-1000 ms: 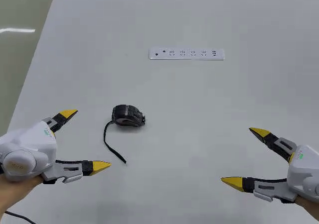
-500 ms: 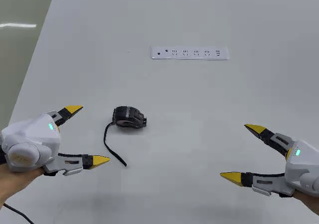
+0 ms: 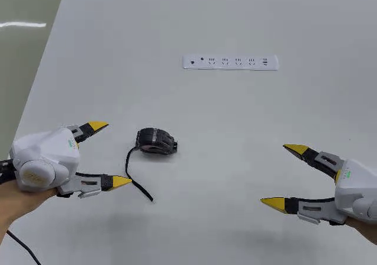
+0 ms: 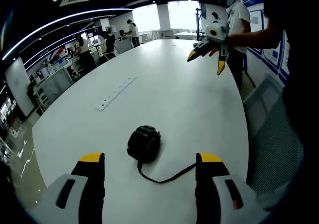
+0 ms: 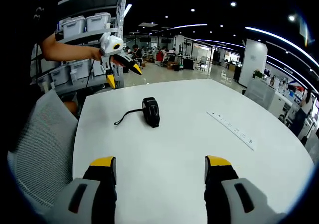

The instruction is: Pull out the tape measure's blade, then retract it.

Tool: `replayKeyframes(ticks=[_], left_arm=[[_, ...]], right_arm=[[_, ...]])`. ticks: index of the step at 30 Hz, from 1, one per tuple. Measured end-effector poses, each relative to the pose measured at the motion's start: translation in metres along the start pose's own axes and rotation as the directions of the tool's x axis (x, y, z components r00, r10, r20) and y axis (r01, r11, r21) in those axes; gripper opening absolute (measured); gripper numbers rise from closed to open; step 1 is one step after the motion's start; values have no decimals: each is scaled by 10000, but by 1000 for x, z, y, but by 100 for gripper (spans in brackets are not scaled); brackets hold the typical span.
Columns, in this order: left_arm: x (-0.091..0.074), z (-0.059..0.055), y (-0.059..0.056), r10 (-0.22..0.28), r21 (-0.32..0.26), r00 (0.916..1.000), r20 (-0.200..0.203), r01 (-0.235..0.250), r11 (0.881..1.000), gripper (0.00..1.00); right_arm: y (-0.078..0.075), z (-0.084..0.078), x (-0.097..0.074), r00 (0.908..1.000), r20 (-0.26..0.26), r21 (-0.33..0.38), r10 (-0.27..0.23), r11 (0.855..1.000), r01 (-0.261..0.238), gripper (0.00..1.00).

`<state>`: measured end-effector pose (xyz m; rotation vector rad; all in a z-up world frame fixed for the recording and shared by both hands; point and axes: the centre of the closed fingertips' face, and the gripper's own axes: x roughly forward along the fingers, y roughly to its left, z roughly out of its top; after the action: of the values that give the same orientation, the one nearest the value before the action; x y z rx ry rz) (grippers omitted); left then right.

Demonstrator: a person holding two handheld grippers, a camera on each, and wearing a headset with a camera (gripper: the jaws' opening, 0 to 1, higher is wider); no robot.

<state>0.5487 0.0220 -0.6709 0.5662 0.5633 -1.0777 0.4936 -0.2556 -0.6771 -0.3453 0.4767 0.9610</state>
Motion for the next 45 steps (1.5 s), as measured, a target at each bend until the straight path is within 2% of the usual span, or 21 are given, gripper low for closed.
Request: replayKeyframes(ticks=[9,20,25,32,38,45], left_arm=[[15,-5,4,-526,503,9984,-203,535,9973,61],[36,-15,9,-977,987,9924,-750,1049,9896,57],[47,-14,13,-1153,1143,9893,-898,1252,9855,56],[63,-18,16,-1513,1567,9793,-1347,1718,9726,54],[75,-24,19,-1725,1806,9704,-1691,2025,9625,52],[87,-28,19,-2017,2157,9549,-2180,2487,9443,49]], right_arm=[[-6,5,17,9994,139,-367,322,9988,-317,68],[-10,3,36,9973,131,-769,721,9945,-709,61],[-12,1,47,9957,54,-921,925,9915,-916,59],[-15,-3,64,9913,-151,-1145,1306,9847,-1314,58],[-17,1,77,9886,-52,-1204,1508,9813,-1503,55],[-14,3,93,9841,-14,-1428,1774,9740,-1758,52]])
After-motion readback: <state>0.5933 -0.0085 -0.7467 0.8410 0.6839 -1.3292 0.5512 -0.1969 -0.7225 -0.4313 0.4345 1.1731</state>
